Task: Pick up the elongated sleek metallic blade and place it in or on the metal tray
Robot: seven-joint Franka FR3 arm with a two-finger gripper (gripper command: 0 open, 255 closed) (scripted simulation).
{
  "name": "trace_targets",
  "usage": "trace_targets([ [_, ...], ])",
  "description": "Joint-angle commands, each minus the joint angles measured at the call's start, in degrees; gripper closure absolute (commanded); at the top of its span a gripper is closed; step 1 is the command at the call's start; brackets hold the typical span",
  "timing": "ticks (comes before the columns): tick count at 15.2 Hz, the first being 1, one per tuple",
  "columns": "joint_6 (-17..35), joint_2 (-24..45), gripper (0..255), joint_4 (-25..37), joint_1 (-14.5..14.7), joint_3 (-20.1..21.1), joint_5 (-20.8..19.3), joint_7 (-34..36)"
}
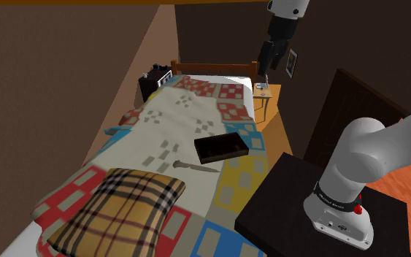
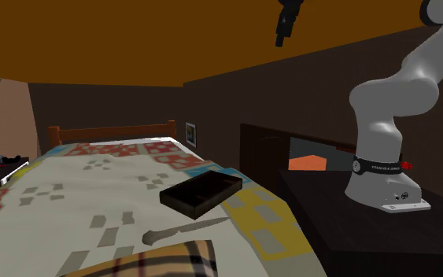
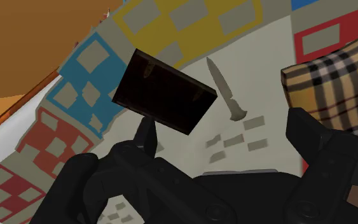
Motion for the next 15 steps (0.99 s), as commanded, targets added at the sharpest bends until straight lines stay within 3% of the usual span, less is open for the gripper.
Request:
trace_targets([
  [1,0.0,0.0,0,0.0,0.0,0.0,0.0,0.0],
  [15,25.24,17.58,0,-10.38,2.95,1.08,-0.29,-4.5],
])
